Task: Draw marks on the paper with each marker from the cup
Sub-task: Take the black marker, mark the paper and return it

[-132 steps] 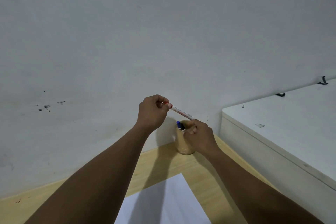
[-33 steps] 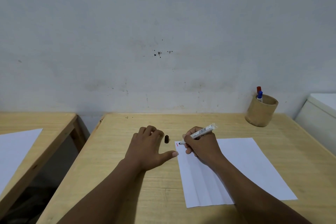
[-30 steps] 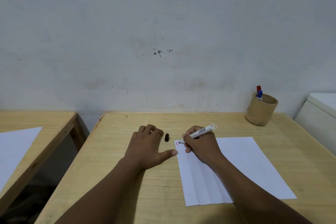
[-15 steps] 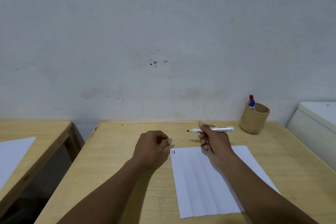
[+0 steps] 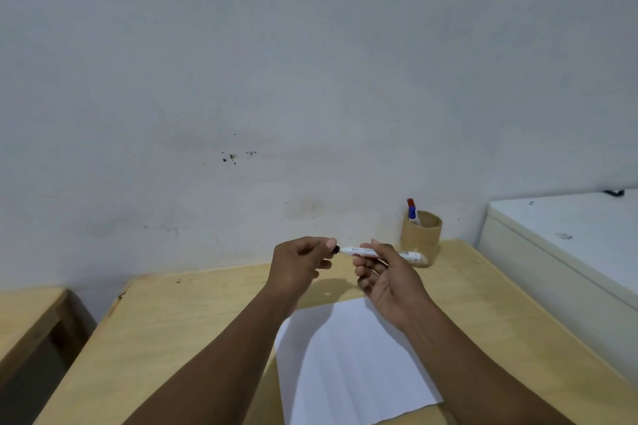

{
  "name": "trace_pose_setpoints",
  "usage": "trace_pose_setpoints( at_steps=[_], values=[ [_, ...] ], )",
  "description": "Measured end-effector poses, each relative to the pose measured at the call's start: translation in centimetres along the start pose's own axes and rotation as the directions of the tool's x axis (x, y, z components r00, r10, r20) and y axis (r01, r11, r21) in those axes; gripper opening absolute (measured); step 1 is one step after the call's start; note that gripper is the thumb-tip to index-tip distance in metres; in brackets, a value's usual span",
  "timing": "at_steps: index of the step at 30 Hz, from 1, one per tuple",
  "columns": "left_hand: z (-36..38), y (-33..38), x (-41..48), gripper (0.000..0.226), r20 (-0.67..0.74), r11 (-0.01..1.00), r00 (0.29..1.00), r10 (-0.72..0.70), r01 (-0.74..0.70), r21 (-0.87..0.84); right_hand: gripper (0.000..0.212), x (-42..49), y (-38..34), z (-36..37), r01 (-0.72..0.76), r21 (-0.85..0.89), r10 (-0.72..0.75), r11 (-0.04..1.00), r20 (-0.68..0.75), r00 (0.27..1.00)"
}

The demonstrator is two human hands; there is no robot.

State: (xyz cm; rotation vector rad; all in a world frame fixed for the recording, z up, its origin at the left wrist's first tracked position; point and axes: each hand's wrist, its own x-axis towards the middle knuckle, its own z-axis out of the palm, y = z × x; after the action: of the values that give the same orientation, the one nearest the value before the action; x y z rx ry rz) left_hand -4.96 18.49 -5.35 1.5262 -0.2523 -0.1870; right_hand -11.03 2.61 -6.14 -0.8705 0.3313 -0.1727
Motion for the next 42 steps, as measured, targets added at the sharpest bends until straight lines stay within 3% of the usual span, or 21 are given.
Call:
trace_pose_setpoints(
  at_steps=[5, 20, 27, 30, 32, 33, 34, 35, 37, 39, 42],
  values=[
    [1.9, 0.6, 0.4, 0.021, -0.026, 0.993, 1.0, -0.007, 0.004, -0.114, 0.02, -0.2, -0.5, -0.3, -0.002, 0.096, -0.001, 0.995, 0.033, 0.999],
    [5.8, 1.2, 2.2, 0.024, -0.023, 0.997, 0.998, 0.066, -0.066, -0.027, 0.026, 1.2, -1.7, -1.4, -0.01, 0.218, 0.0, 0.976, 0.043, 0.999],
    [6.5, 1.2, 3.6, 0.02, 0.045, 0.992, 0.995, 0.093, -0.096, 0.086, 0.029, 2.8, -4.3, -3.3, 0.035, 0.028, -0.036, 0.999, 0.016, 0.999],
    [7.4, 2.2, 4.8, 0.018, -0.046, 0.986, 0.988, 0.147, -0.142, 0.087, 0.03, 4.0, -6.3, -4.4, 0.115, -0.005, -0.115, 0.993, -0.124, 0.986],
    [8.0, 3.2, 5.8, 0.016, -0.076, 0.969, 0.974, 0.215, -0.204, 0.14, 0.028, 4.4, -7.9, -5.5, 0.208, -0.19, -0.247, 0.959, -0.209, 0.946],
    [8.4, 3.7, 6.4, 0.016, -0.064, 0.954, 0.966, 0.252, -0.237, 0.181, 0.033, 4.5, -8.5, -6.2, 0.247, -0.383, -0.351, 0.89, -0.231, 0.907],
    [8.9, 4.2, 6.8, 0.017, -0.044, 0.937, 0.958, 0.282, -0.265, 0.228, 0.038, 4.7, -9.0, -7.1, 0.261, -0.617, -0.476, 0.742, -0.212, 0.853],
    [9.4, 4.6, 7.2, 0.018, -0.019, 0.917, 0.952, 0.305, -0.288, 0.277, 0.041, 4.9, -9.3, -7.8, 0.25, -0.818, -0.589, 0.518, -0.13, 0.797],
    [10.7, 5.2, 7.9, 0.019, 0.024, 0.88, 0.942, 0.335, -0.322, 0.349, 0.042, 5.5, -9.9, -8.6, 0.244, -0.964, -0.679, 0.107, 0.108, 0.726],
    [12.1, 5.6, 8.4, 0.02, 0.068, 0.857, 0.932, 0.356, -0.355, 0.374, 0.031, 6.1, -10.3, -8.7, 0.273, -0.961, -0.663, -0.042, 0.231, 0.712],
    [14.1, 6.2, 8.8, 0.028, 0.118, 0.834, 0.913, 0.39, -0.405, 0.374, 0.02, 7.4, -11.0, -8.9, 0.293, -0.95, -0.691, -0.105, 0.281, 0.666]
  ],
)
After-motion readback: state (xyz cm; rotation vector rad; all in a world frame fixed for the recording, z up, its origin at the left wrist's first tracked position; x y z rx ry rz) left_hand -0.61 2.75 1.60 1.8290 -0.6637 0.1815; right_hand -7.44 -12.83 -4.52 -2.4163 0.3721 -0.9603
